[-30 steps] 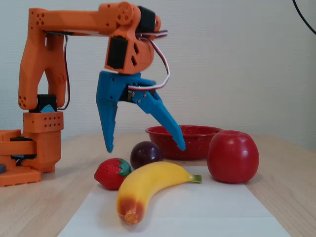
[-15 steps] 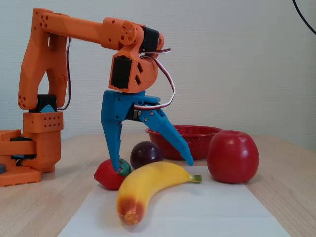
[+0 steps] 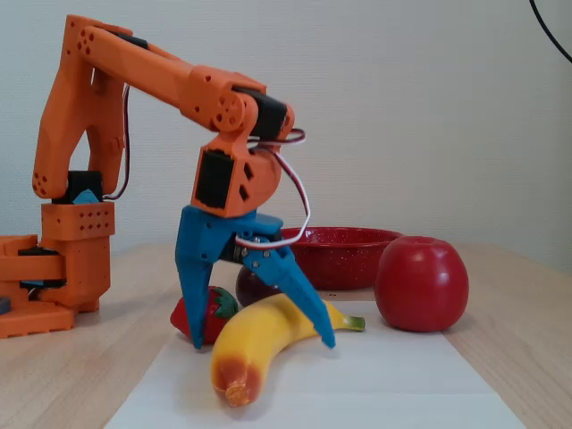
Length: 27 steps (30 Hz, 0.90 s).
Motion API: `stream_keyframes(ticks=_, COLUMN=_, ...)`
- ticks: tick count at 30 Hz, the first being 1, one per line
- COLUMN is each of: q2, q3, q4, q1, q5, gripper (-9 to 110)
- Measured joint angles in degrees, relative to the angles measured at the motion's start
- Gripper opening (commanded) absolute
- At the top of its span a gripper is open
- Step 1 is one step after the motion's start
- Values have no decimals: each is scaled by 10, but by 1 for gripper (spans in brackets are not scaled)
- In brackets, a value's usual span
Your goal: Grasp the banana and put it in the red bowl
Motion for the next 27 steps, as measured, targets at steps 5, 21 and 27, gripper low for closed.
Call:
stream_keyframes(ticks=5, q2=-9, q3=7, q4=-20, q1=0, q5=0, gripper=59)
stream_keyframes(ticks=21, q2=-4, q3=11, q4=-63, q1=4, q5=4, gripper=27)
stream_keyframes(ticks=27, q2=-4, q3=3, q4=-64, q1=4, q5=4, gripper=0)
